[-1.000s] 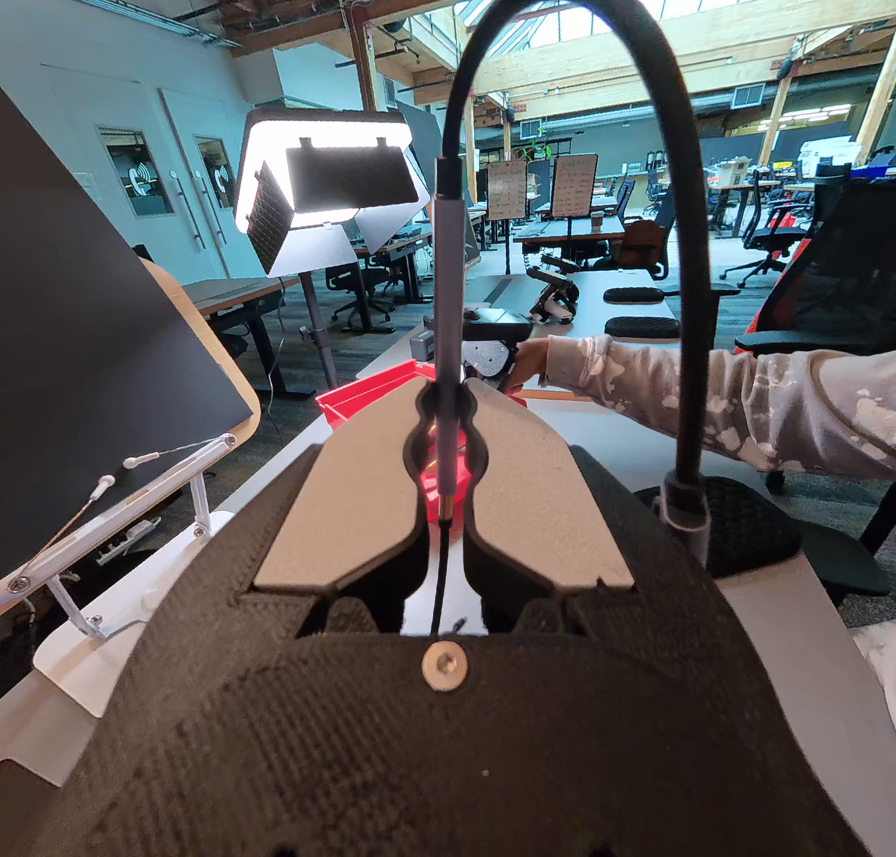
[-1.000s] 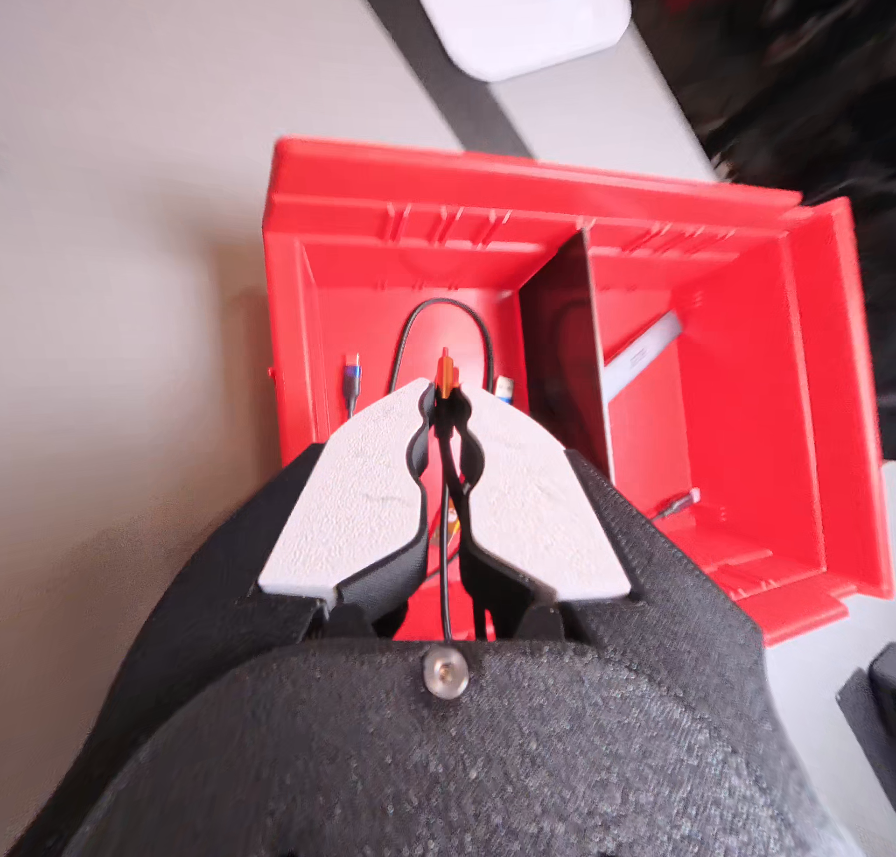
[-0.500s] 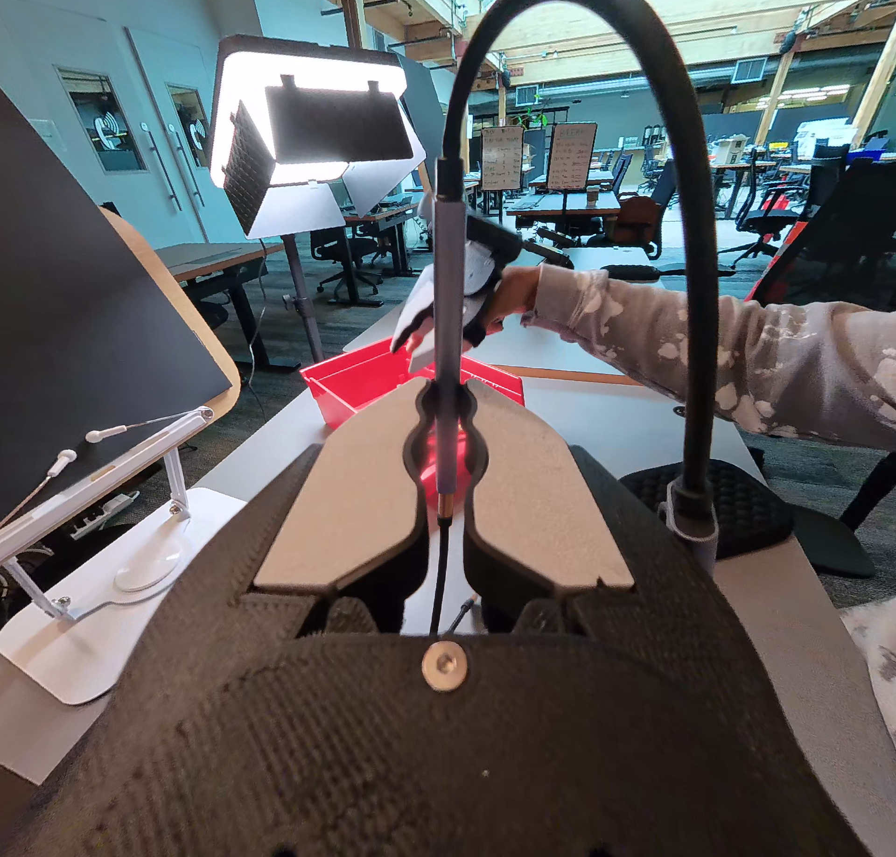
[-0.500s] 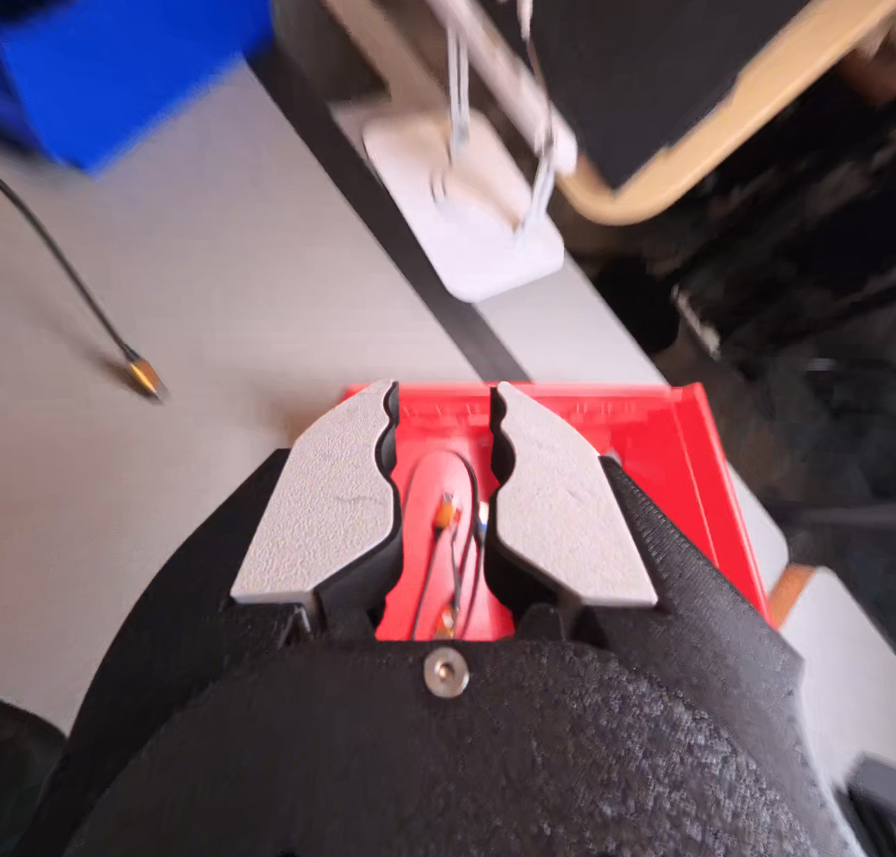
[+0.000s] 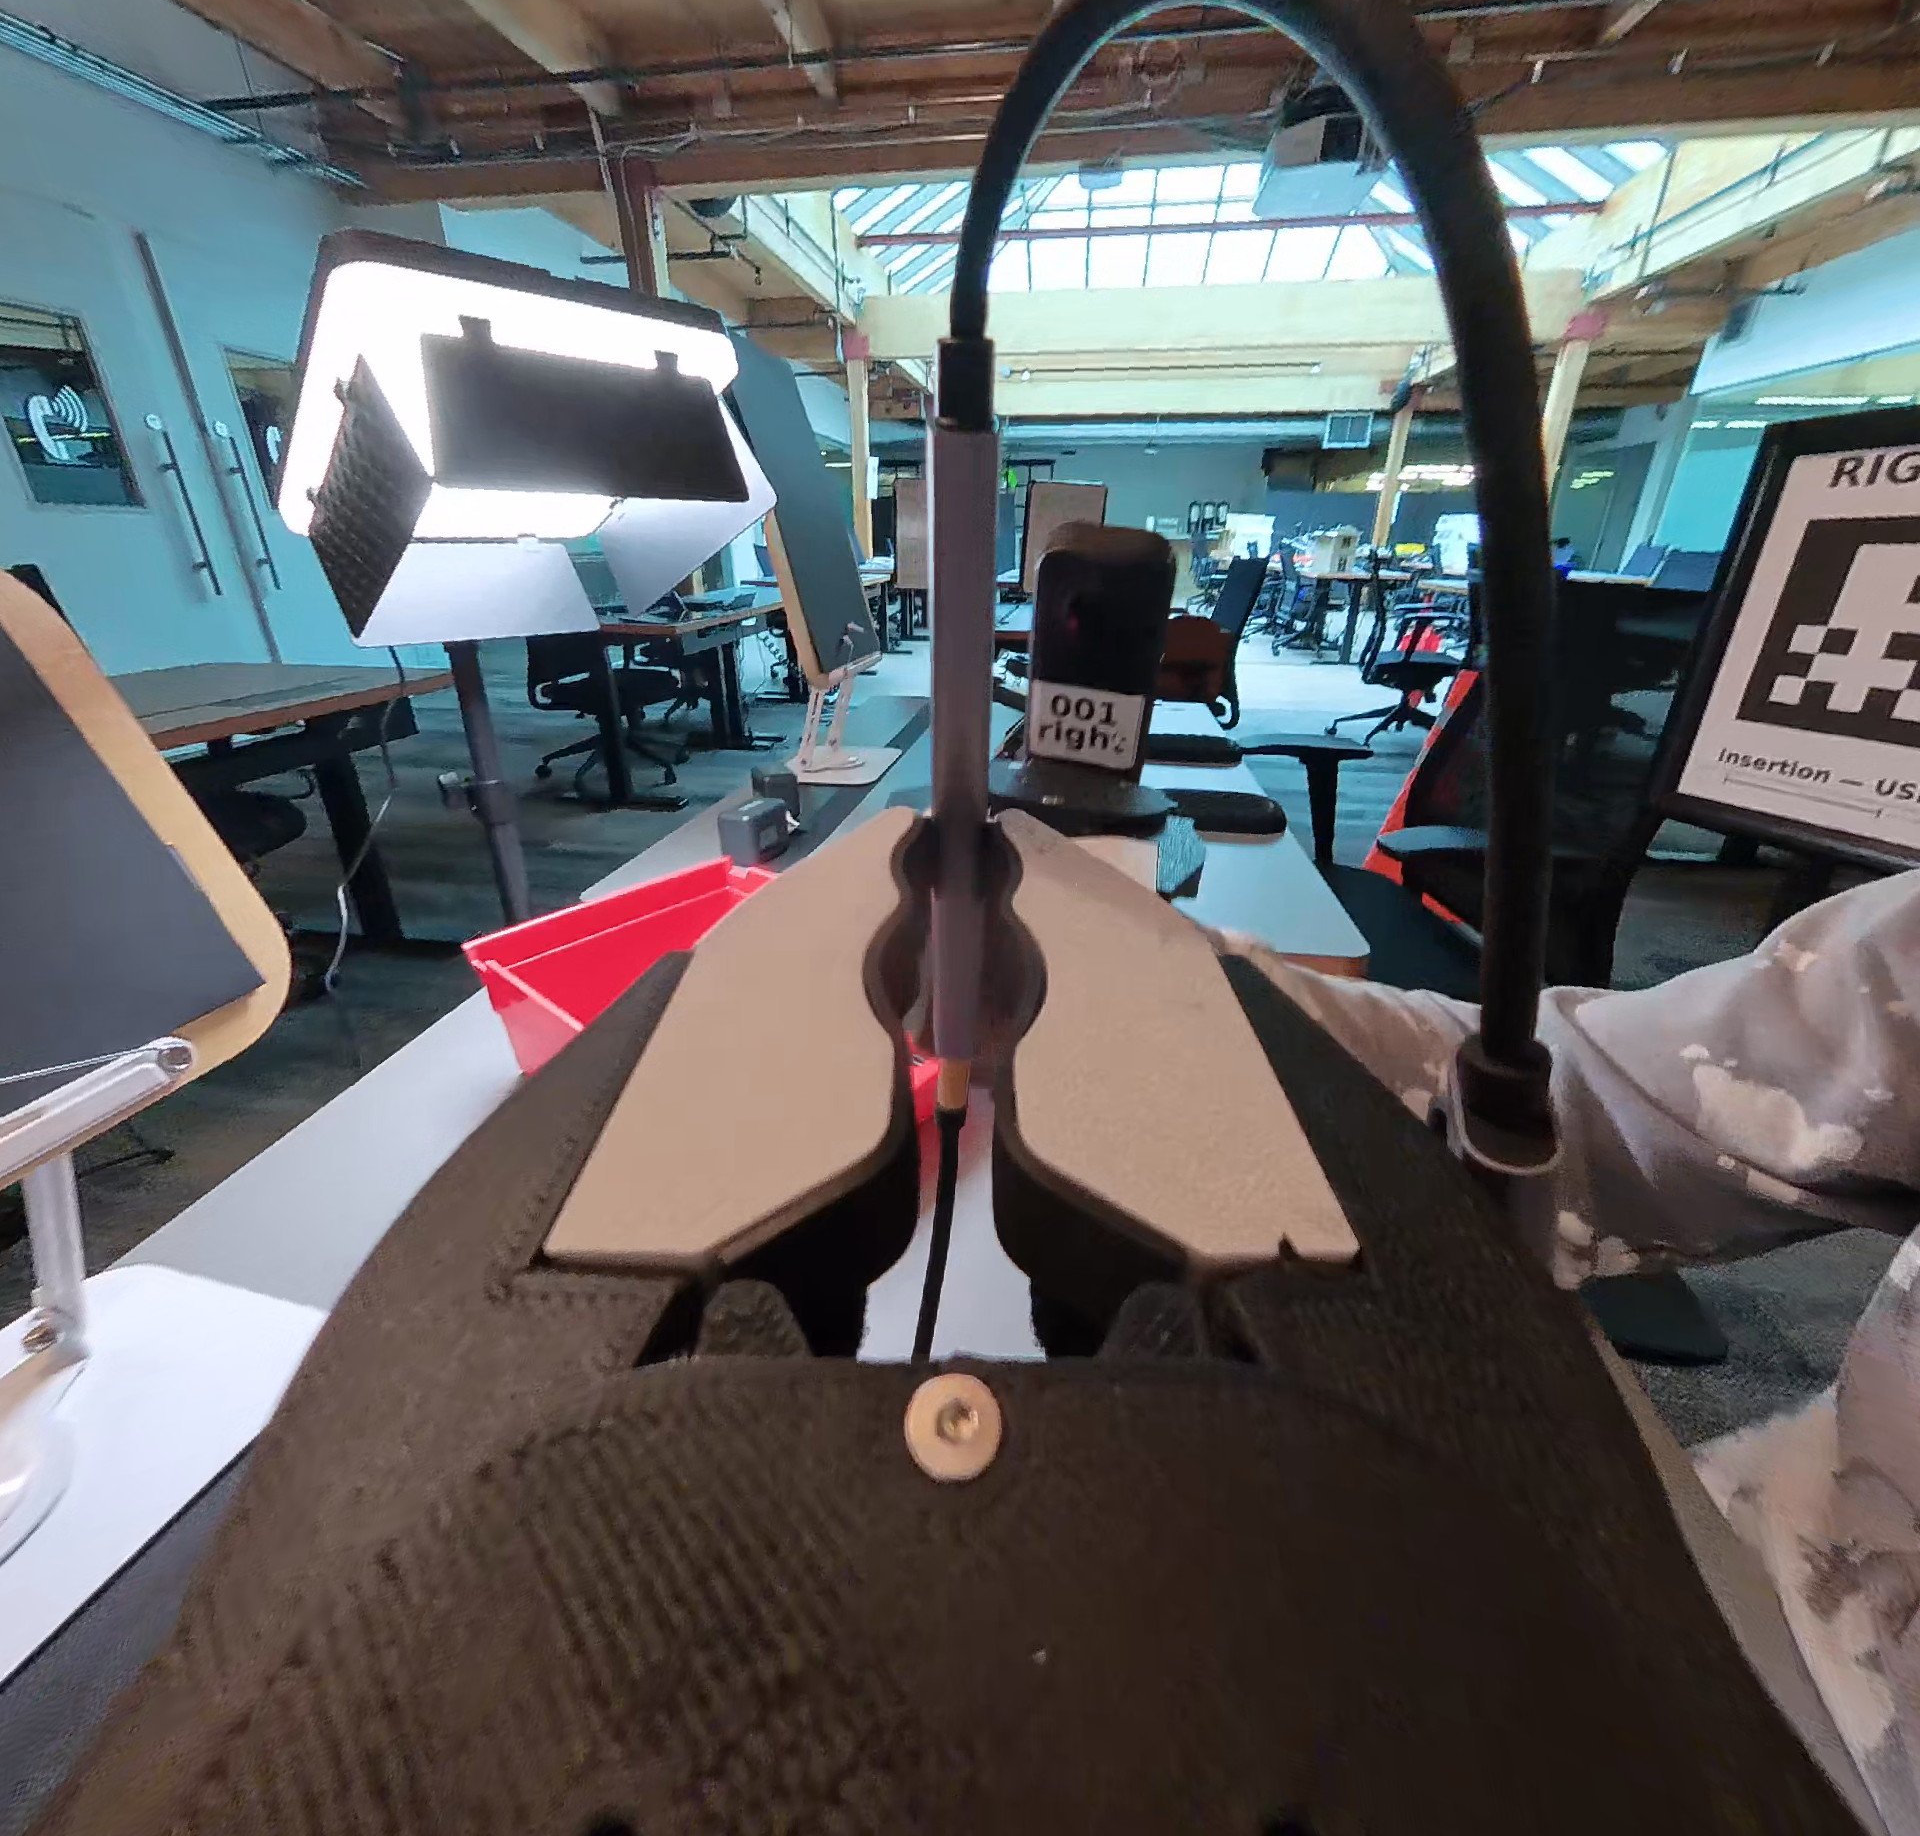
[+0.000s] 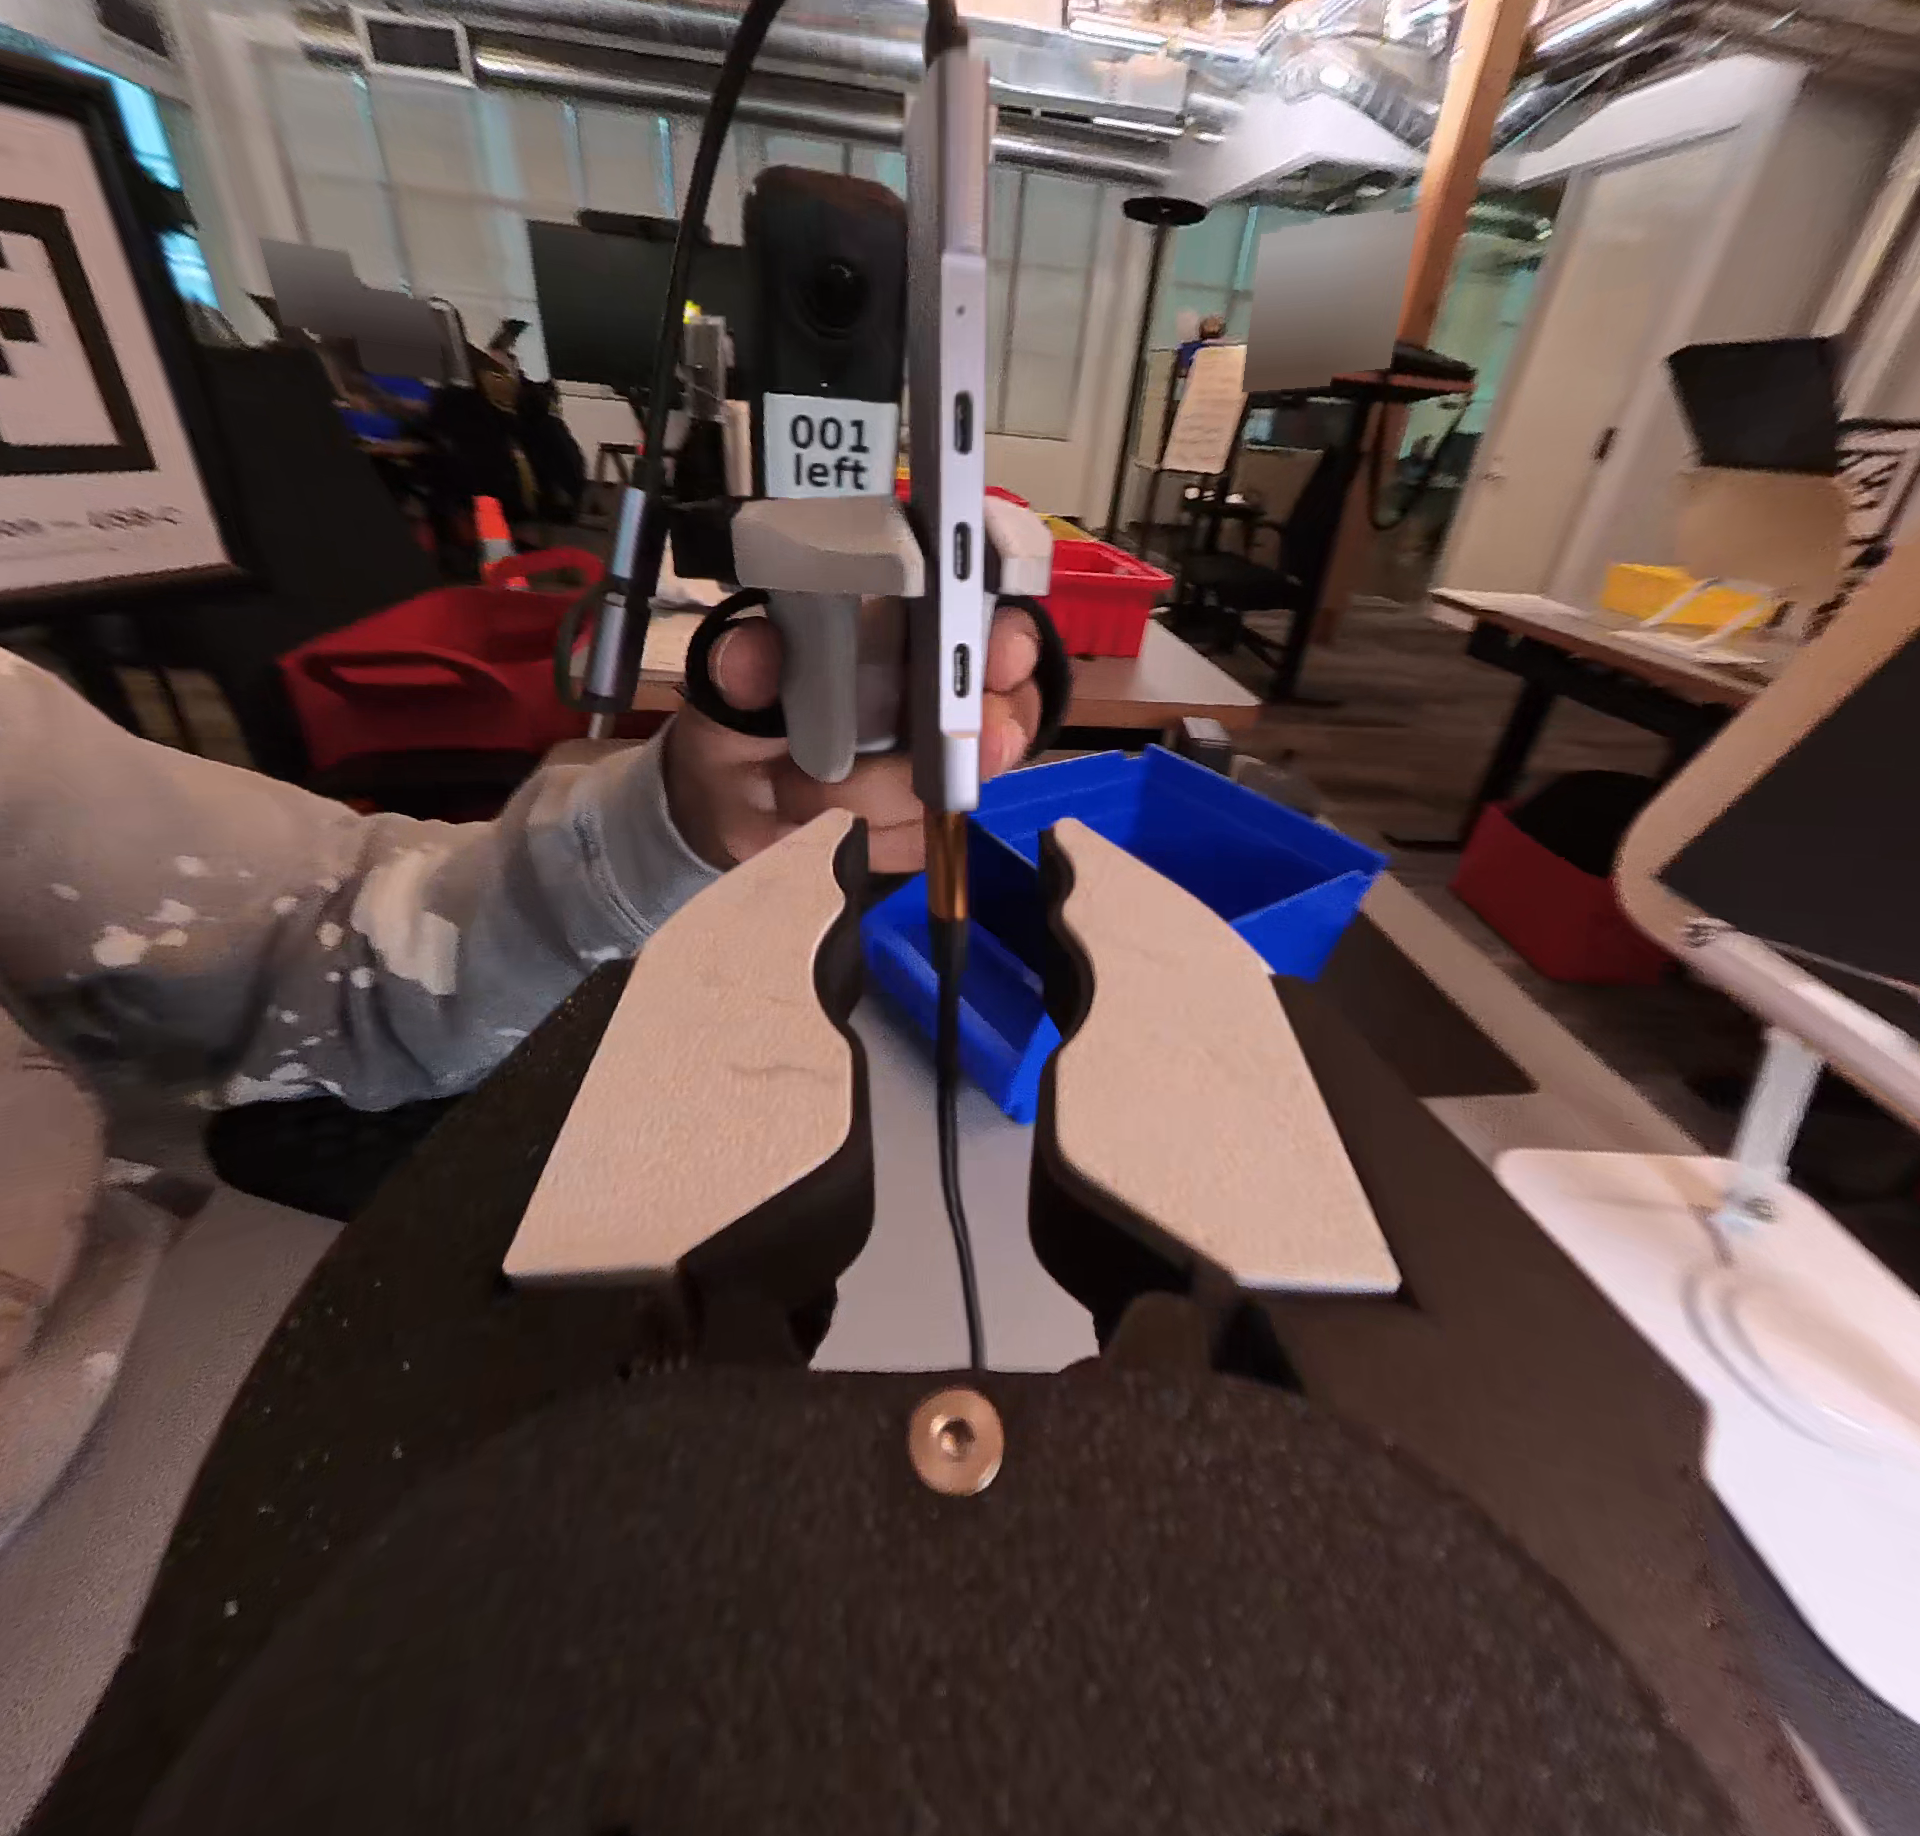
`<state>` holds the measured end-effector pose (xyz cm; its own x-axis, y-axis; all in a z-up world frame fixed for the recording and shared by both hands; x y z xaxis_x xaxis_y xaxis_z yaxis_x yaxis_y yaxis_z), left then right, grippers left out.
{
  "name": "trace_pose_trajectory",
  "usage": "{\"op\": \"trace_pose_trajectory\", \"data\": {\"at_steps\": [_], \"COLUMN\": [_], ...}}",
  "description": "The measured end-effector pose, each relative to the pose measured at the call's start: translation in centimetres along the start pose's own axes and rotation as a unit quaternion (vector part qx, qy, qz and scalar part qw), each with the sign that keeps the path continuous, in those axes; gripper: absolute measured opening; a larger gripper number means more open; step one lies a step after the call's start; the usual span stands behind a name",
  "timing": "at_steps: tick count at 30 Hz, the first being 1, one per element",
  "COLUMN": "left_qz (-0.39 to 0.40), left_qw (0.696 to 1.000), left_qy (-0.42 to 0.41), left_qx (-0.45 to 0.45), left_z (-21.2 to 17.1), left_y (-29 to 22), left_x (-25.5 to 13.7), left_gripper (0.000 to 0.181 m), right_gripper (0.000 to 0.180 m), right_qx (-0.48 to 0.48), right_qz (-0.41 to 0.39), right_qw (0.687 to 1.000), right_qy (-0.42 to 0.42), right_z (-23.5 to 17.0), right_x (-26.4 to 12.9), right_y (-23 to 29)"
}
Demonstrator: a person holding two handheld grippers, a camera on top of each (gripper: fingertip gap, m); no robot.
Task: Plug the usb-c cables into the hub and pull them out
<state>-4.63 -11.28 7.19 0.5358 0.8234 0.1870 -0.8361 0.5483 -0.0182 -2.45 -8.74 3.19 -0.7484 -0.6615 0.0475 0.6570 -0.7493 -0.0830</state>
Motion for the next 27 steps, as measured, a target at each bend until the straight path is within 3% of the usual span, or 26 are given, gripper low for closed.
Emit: {"op": "trace_pose_trajectory", "data": {"at_steps": [4,7,11,14,16,17,21,24,27], "left_qz": [-0.019,-0.028,-0.025,0.092,0.182,0.186,0.111,0.047,-0.006], "left_qw": [0.999,0.998,0.988,0.971,0.958,0.960,0.974,0.954,0.929], "left_qy": [0.000,0.011,0.138,0.217,0.220,0.210,0.189,0.269,0.344], "left_qx": [-0.034,-0.058,-0.062,-0.038,-0.012,-0.009,0.048,0.120,0.136], "left_z": [-0.9,-1.7,-4.6,-6.5,-5.8,-5.0,-2.4,-4.6,-8.4], "left_y": [0.1,0.4,2.4,7.2,9.9,9.9,5.5,1.7,-0.6], "left_x": [0.7,0.9,-1.2,-4.9,-7.5,-8.1,-7.1,-4.6,-2.0], "left_gripper": [0.009,0.010,0.026,0.025,0.024,0.024,0.025,0.030,0.036], "right_gripper": [0.010,0.008,0.008,0.009,0.009,0.008,0.008,0.008,0.009], "right_qx": [0.040,0.036,-0.015,-0.063,-0.094,-0.100,-0.100,-0.096,-0.092], "right_qz": [0.020,0.024,-0.010,-0.055,-0.084,-0.091,-0.079,-0.048,-0.015], "right_qw": [0.998,0.999,0.999,0.993,0.982,0.976,0.962,0.953,0.951], "right_qy": [-0.038,-0.023,0.027,0.087,0.142,0.169,0.242,0.283,0.295], "right_z": [-0.5,-0.9,-0.4,-0.5,-1.3,-2.0,-4.7,-6.9,-8.1], "right_x": [0.2,-1.0,-3.5,-5.4,-6.4,-6.8,-6.6,-5.1,-3.7], "right_y": [0.1,-0.1,-0.4,-1.0,-1.5,-1.6,-1.7,-1.0,0.1]}}
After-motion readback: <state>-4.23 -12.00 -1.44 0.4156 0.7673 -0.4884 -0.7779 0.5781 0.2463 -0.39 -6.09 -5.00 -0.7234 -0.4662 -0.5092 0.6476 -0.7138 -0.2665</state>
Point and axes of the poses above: each gripper's, where its closed fingertips meet, x out along the fingers, z out of its top, y = z × x across the jaws, the point moved 2 cm from there along -x, back along the fingers, and after that the axes turned 3 degrees about z, right-handed, at the moved point
